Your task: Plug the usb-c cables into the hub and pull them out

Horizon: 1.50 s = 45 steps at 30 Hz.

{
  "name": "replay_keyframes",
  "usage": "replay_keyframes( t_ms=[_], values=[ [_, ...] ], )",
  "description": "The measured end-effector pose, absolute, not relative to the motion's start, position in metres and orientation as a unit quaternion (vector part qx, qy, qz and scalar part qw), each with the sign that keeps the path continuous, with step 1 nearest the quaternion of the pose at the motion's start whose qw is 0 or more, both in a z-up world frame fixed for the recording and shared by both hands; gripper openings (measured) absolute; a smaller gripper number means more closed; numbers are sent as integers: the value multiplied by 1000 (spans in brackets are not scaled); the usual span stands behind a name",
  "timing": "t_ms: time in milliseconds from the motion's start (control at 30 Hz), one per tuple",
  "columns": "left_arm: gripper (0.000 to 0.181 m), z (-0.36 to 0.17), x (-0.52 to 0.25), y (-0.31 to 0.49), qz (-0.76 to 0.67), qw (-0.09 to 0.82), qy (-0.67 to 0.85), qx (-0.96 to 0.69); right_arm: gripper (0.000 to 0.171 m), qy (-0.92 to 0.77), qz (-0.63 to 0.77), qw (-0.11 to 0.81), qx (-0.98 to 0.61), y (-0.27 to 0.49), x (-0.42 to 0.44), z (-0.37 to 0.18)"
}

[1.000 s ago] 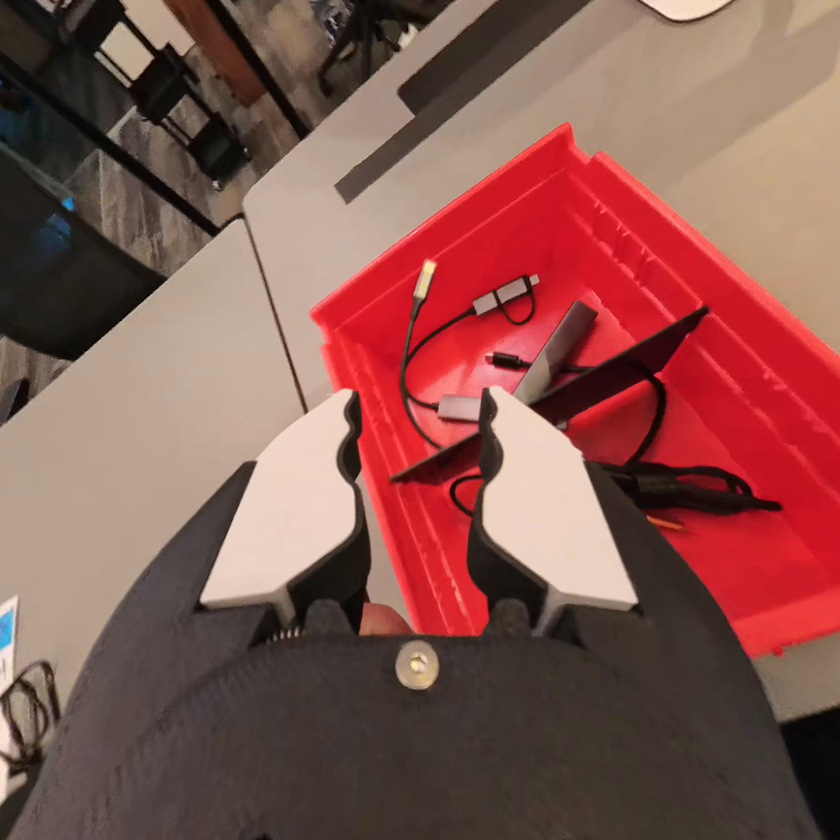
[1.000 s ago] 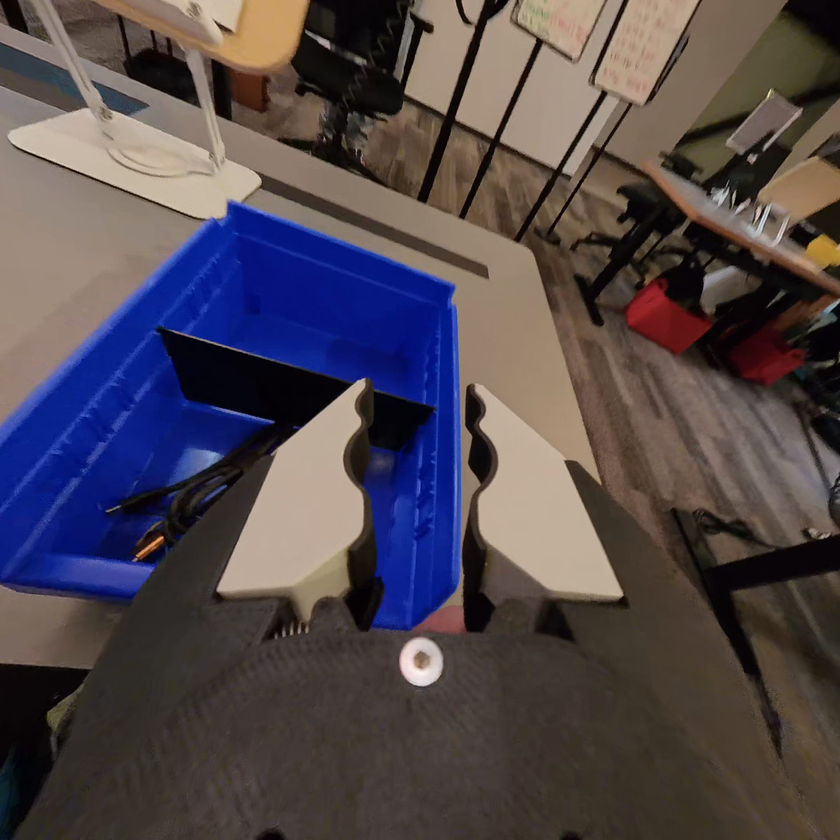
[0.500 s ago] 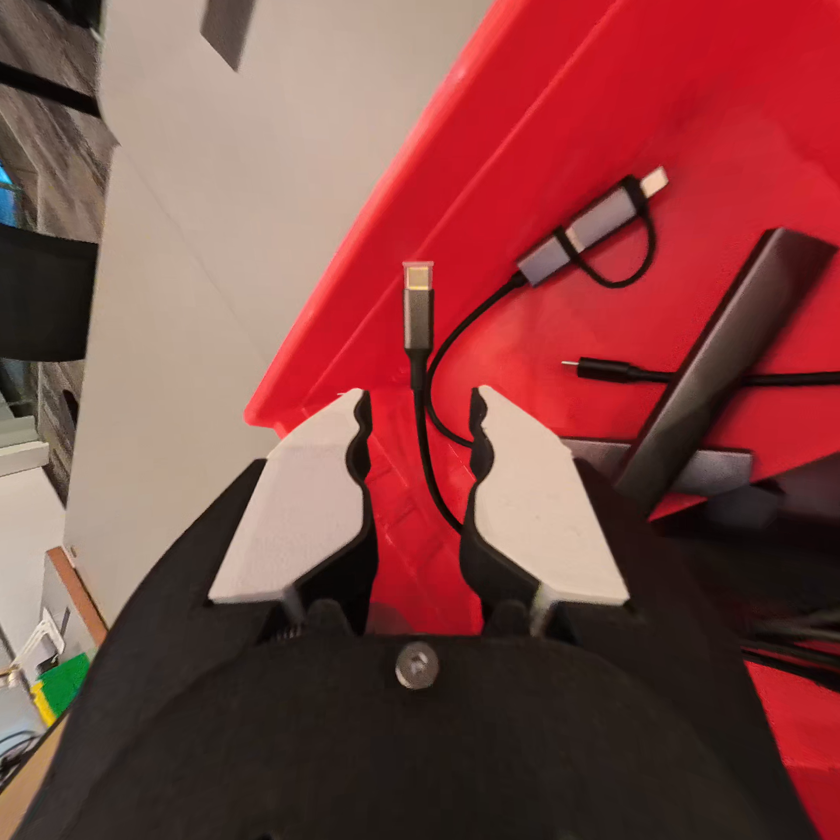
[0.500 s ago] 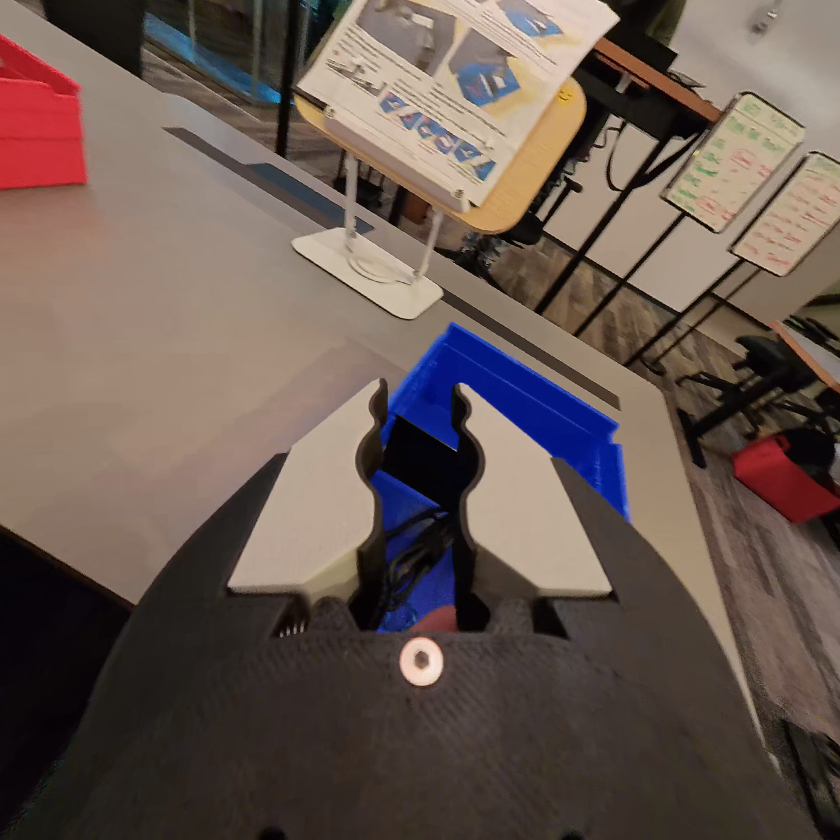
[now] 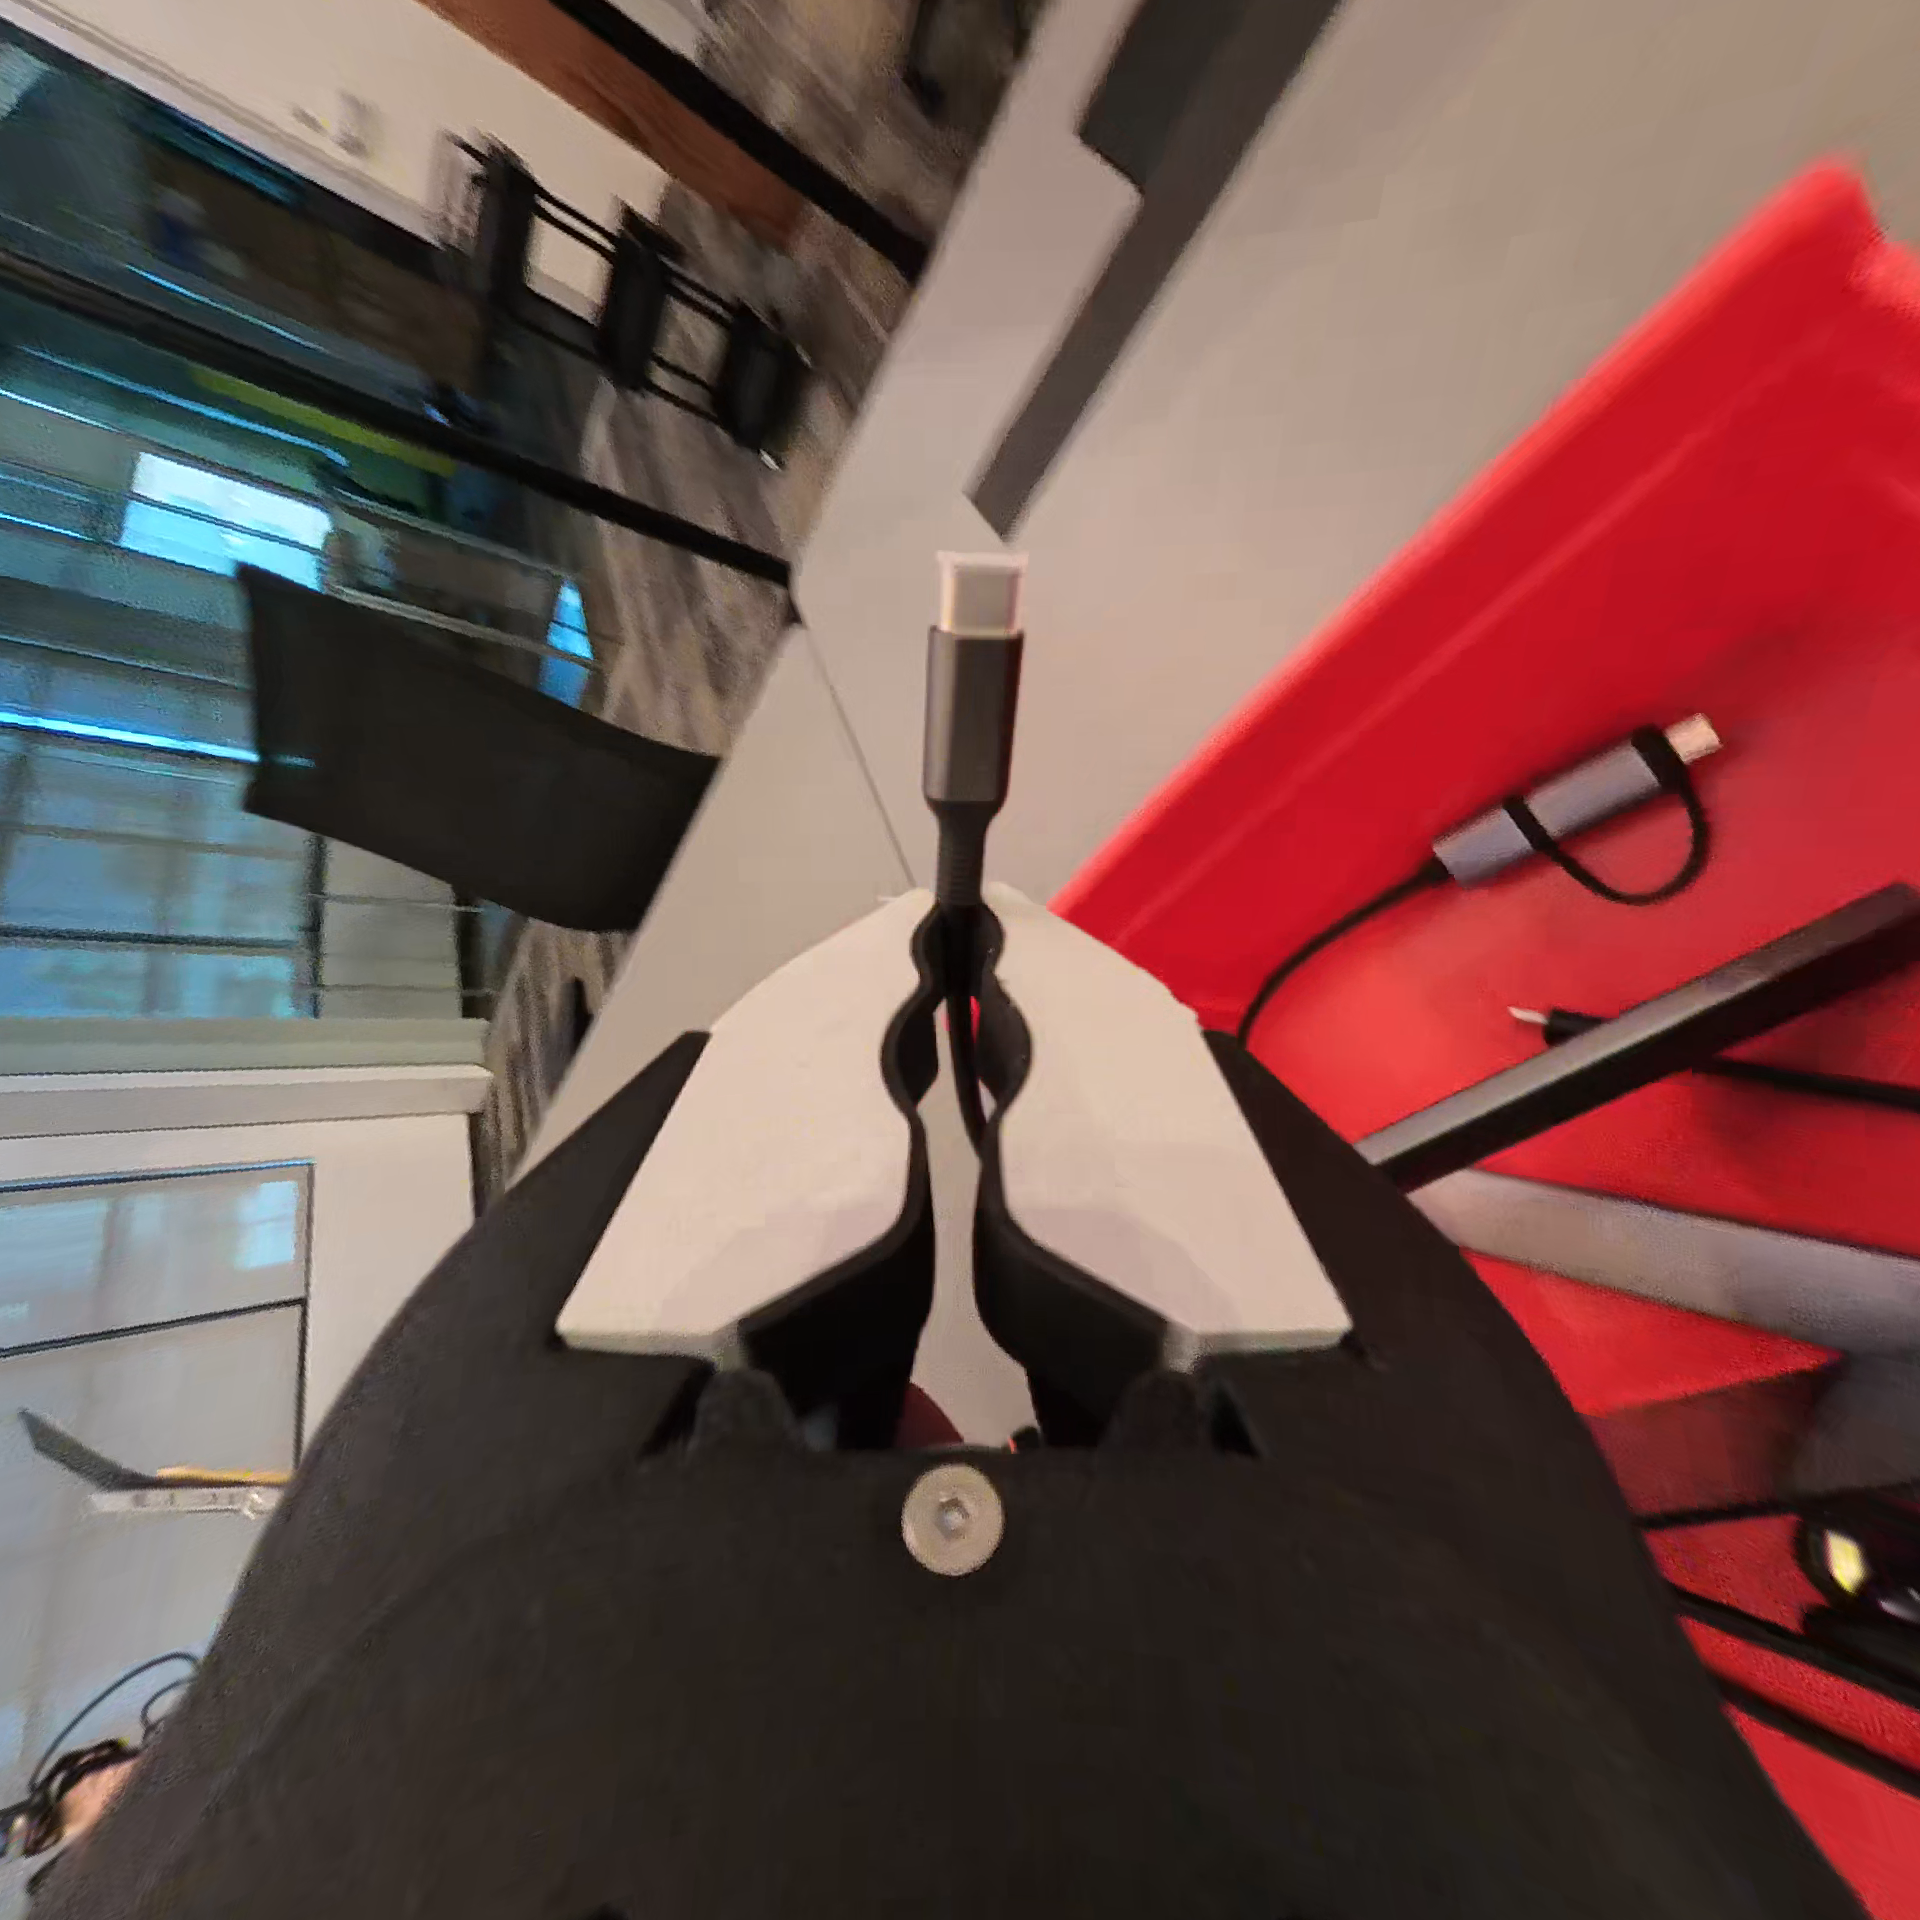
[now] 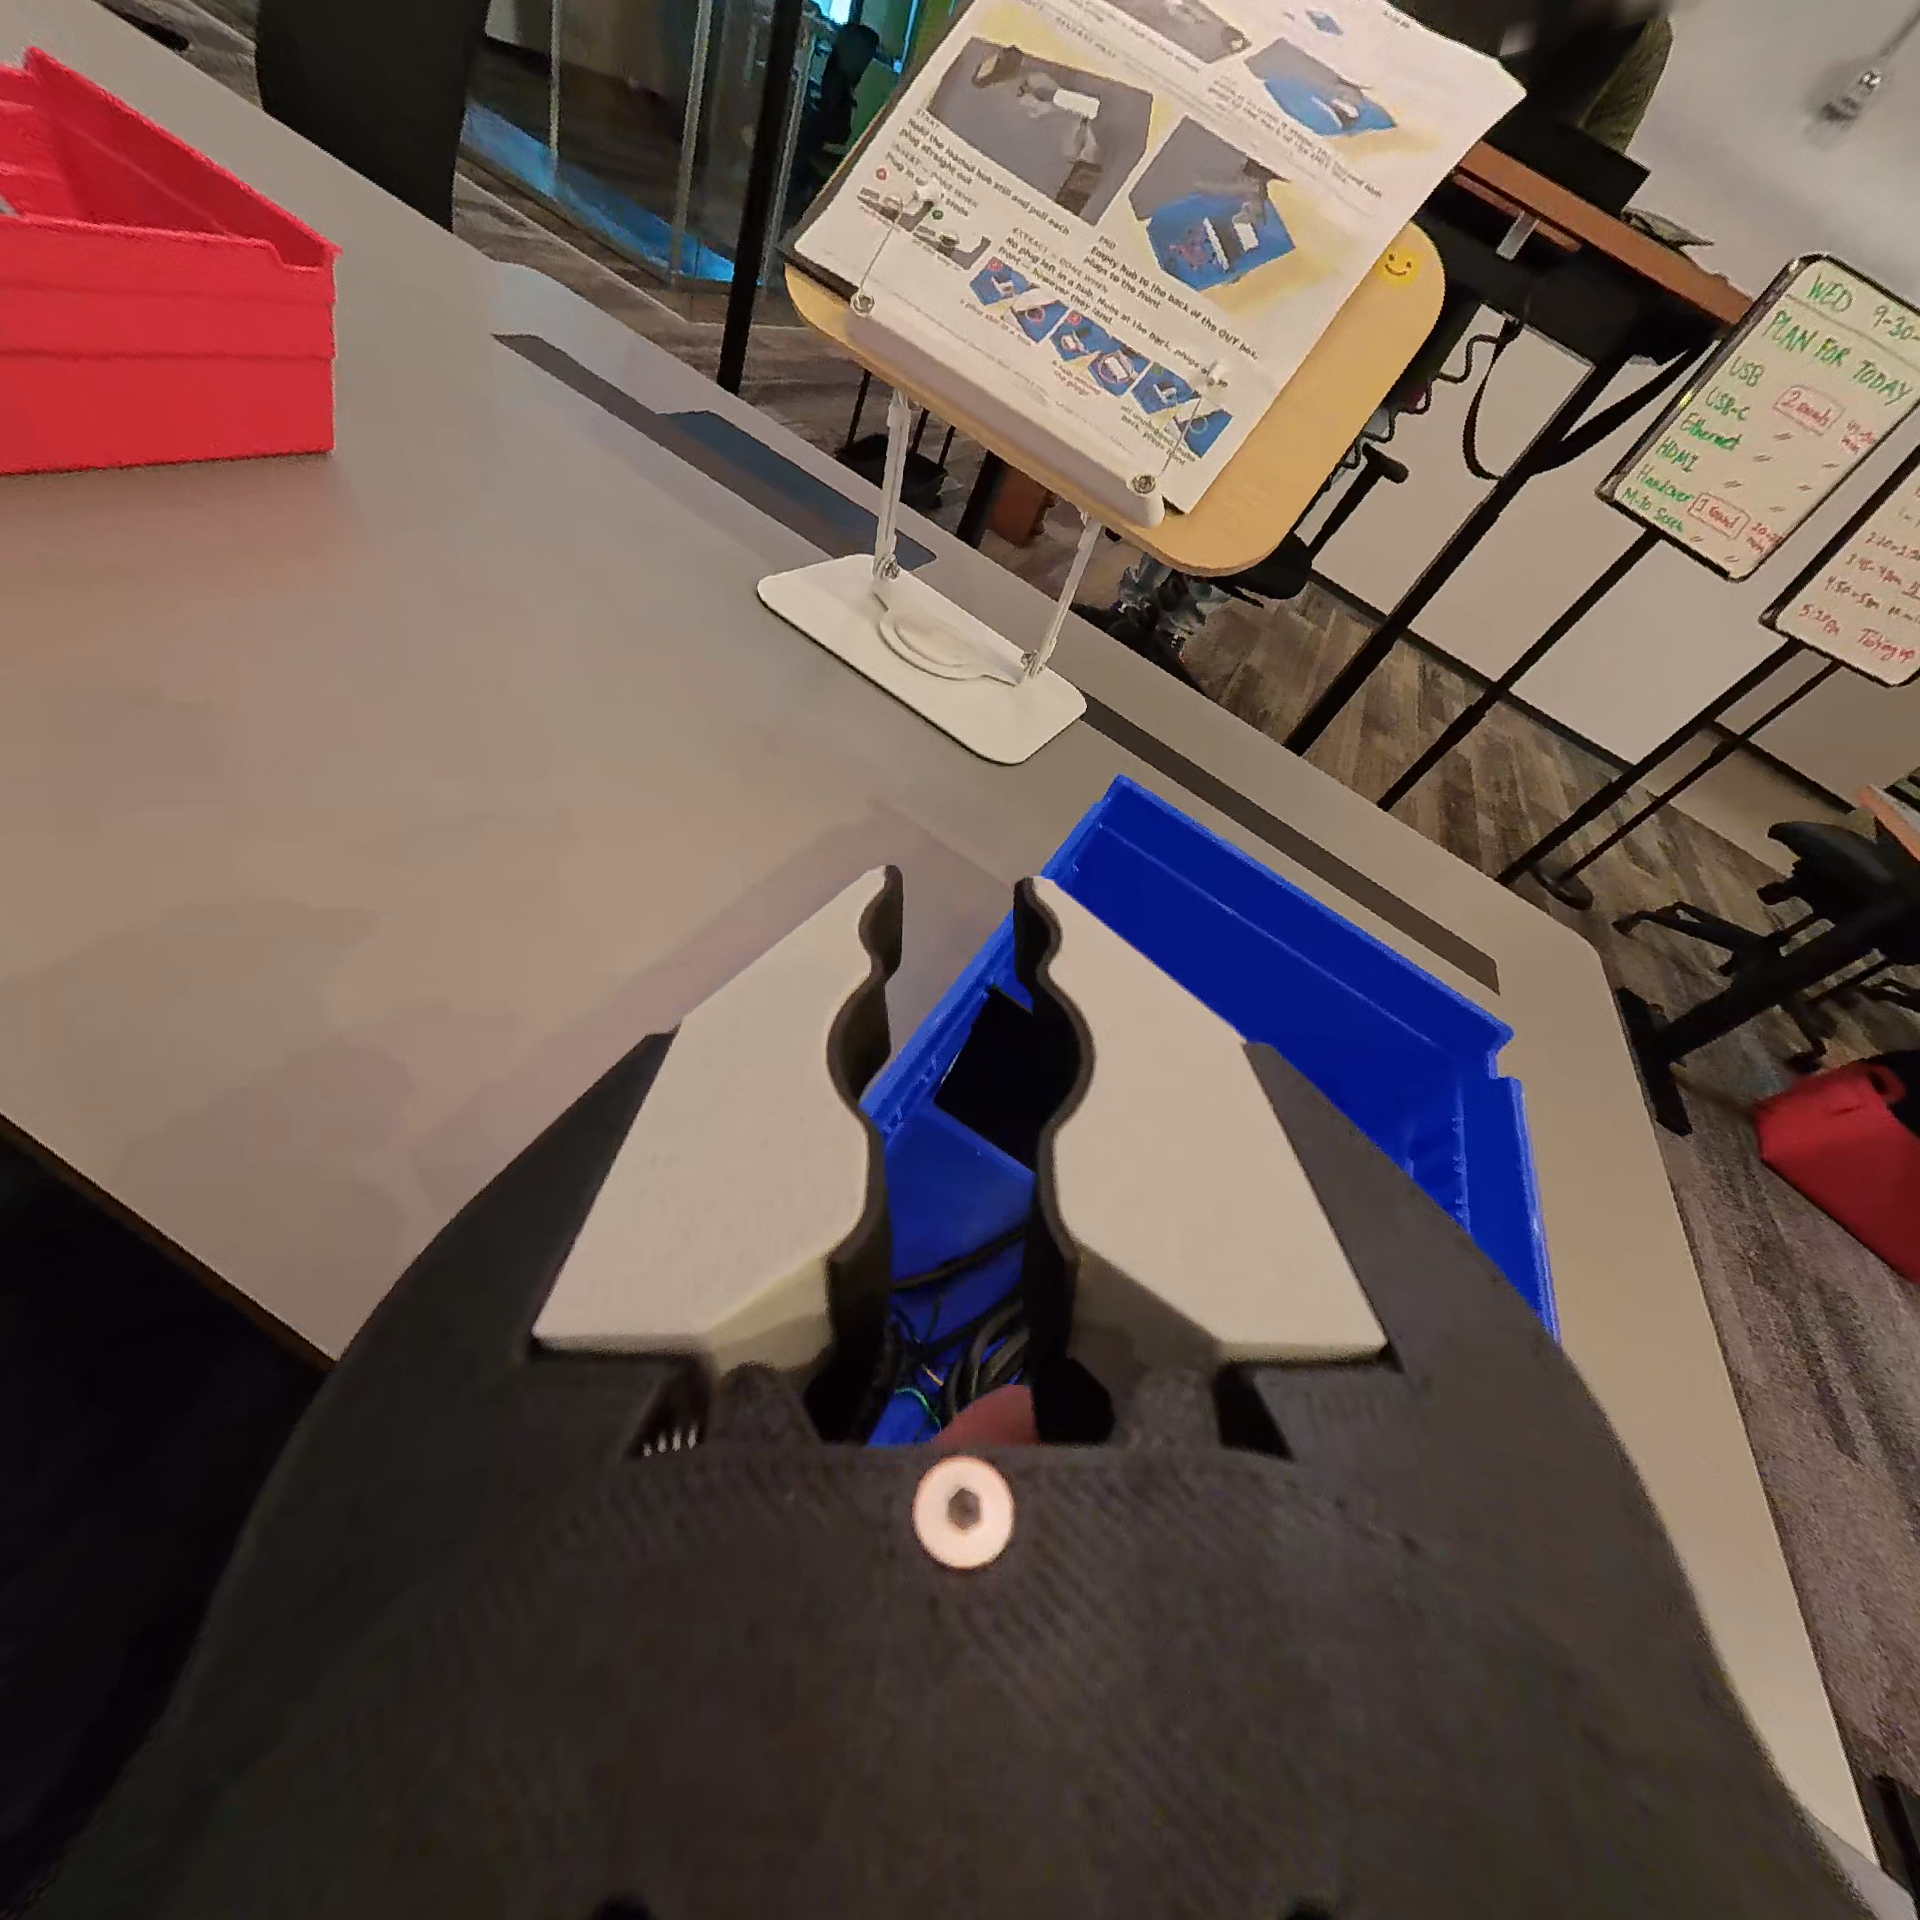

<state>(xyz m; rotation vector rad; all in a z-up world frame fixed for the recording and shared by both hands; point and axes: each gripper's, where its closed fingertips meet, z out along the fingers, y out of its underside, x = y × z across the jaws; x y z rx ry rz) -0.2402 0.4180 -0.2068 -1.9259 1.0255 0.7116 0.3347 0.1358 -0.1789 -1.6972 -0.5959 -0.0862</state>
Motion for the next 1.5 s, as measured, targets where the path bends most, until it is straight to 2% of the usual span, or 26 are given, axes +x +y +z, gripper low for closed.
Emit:
replay_keyframes(
  t_ms=[200,400,700,933,1200,1367,1500],
  values=[
    [1,-132,-223,418,337,514,396,-682,19,-271,-27,632,-726,135,320,-171],
    [0,-76,-199,411,352,556,397,-640,29,-303,19,635,-710,134,289,-166],
    [0,-15,-120,379,278,606,419,-617,43,-348,72,624,-696,133,241,-171],
    [0,5,-49,366,107,645,415,-633,48,-378,90,615,-686,130,214,-177],
    [1,11,2,361,-127,633,372,-667,48,-369,116,614,-688,124,211,-183],
    [0,6,27,358,-190,613,370,-671,48,-359,123,617,-689,119,217,-185],
    [0,-25,55,356,-178,578,403,-687,48,-356,128,616,-691,118,220,-188]
  ],
)
